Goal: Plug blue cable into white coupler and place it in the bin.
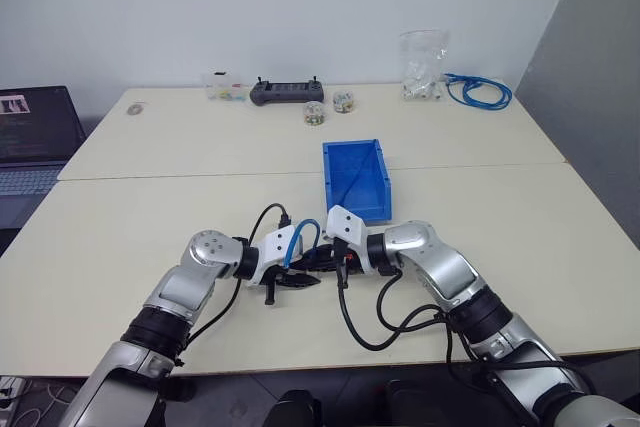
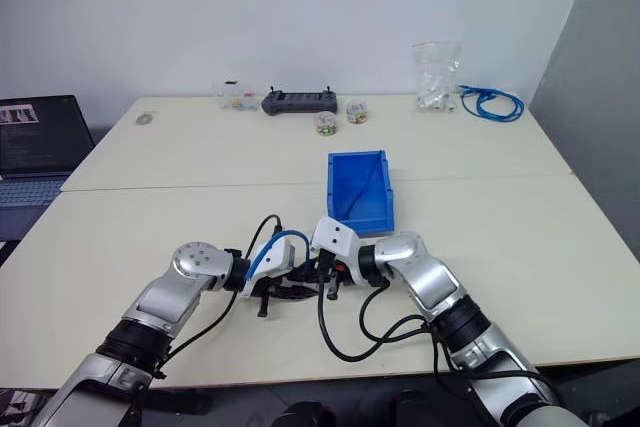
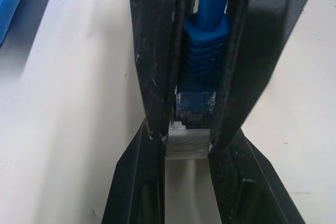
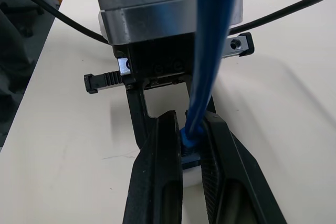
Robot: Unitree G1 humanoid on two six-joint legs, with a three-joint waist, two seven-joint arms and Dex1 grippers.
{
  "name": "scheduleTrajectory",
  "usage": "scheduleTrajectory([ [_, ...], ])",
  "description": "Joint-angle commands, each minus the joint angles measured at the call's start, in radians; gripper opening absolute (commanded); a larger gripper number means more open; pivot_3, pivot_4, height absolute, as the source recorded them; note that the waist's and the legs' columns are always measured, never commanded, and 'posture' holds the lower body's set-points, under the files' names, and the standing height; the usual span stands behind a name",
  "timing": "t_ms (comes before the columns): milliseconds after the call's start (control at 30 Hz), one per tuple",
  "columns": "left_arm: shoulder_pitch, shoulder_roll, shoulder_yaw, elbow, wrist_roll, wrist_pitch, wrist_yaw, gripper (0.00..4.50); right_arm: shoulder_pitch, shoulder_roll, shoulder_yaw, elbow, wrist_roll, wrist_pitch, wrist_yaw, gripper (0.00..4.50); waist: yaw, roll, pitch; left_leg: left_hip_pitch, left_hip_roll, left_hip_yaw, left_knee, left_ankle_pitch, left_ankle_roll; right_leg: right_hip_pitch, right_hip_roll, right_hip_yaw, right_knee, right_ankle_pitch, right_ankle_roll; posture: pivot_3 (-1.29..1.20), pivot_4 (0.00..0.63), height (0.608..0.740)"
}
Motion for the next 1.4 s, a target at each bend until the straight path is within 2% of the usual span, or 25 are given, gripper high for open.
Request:
scheduleTrajectory([
  [33, 0.030, 0.014, -0.023, -0.018, 0.014, 0.020, -0.012, 0.80, 0.076, -0.015, 0.125, 0.137, -0.082, 0.053, 0.008, 0.18, 0.000, 0.000, -0.001, 0.001, 0.000, 0.000, -0.001, 0.000, 0.000, 0.000, 0.000, 0.000, 0.000, 0.000, 0.000, 0.00, 0.150, 0.740],
  [267, 0.031, 0.012, -0.020, -0.026, 0.015, 0.026, -0.004, 0.80, 0.103, -0.020, 0.157, 0.182, -0.120, 0.050, 0.005, 0.18, -0.002, 0.000, -0.007, 0.015, 0.001, 0.000, -0.012, 0.000, 0.000, 0.011, 0.000, 0.000, -0.003, -0.006, -0.003, 0.00, 0.150, 0.740],
  [467, 0.033, 0.009, -0.012, -0.023, 0.017, 0.016, 0.012, 0.80, 0.114, -0.020, 0.163, 0.208, -0.136, 0.049, 0.001, 0.18, -0.002, 0.003, -0.010, 0.019, 0.001, -0.001, -0.015, -0.001, -0.001, 0.014, 0.000, 0.000, -0.003, -0.010, -0.002, 0.00, 0.150, 0.740],
  [767, 0.052, 0.002, 0.019, -0.025, 0.009, 0.014, 0.061, 0.80, 0.104, 0.002, 0.065, 0.103, -0.060, 0.076, -0.019, 0.18, -0.001, 0.003, -0.009, 0.022, 0.002, -0.002, -0.017, -0.001, -0.002, 0.016, 0.000, -0.001, -0.003, -0.011, -0.003, 0.00, 0.150, 0.740],
  [833, 0.063, 0.007, 0.036, -0.031, -0.006, 0.020, 0.068, 1.50, 0.103, 0.003, 0.048, 0.077, -0.051, 0.073, -0.025, 0.18, 0.001, 0.003, -0.006, 0.021, 0.001, -0.002, -0.017, -0.001, -0.002, 0.016, -0.001, -0.001, -0.003, -0.011, -0.003, 0.00, 0.150, 0.740],
  [1000, 0.112, 0.033, 0.088, -0.076, -0.051, 0.047, 0.074, 2.52, 0.108, -0.021, 0.000, -0.023, -0.027, 0.068, -0.031, 0.18, 0.001, 0.001, 0.001, 0.019, 0.002, -0.003, -0.017, -0.002, -0.003, 0.013, -0.001, -0.001, -0.003, -0.012, -0.003, 0.00, 0.150, 0.740],
  [1133, 0.158, 0.060, 0.129, -0.130, -0.082, 0.058, 0.082, 3.46, 0.109, -0.034, -0.031, -0.099, 0.000, 0.084, -0.041, 0.18, 0.001, -0.002, 0.008, 0.007, 0.001, -0.003, -0.016, -0.002, -0.003, 0.003, -0.001, -0.002, -0.002, -0.012, -0.003, 0.00, 0.150, 0.740],
  [1267, 0.191, 0.079, 0.176, -0.207, -0.114, 0.085, 0.112, 4.23, 0.093, -0.025, -0.087, -0.158, 0.048, 0.128, -0.064, 0.18, 0.005, -0.004, 0.018, 0.004, 0.001, -0.003, -0.015, -0.002, -0.004, -0.001, -0.001, -0.002, -0.002, -0.011, -0.004, 0.00, 0.150, 0.740],
  [1400, 0.211, 0.089, 0.242, -0.310, -0.155, 0.164, 0.174, 4.25, 0.062, -0.018, -0.178, -0.230, 0.130, 0.213, -0.092, 0.17, 0.006, -0.006, 0.027, -0.010, 0.001, -0.004, -0.012, -0.002, -0.004, -0.009, -0.001, -0.002, 0.000, -0.007, -0.009, 0.00, 0.150, 0.740],
])
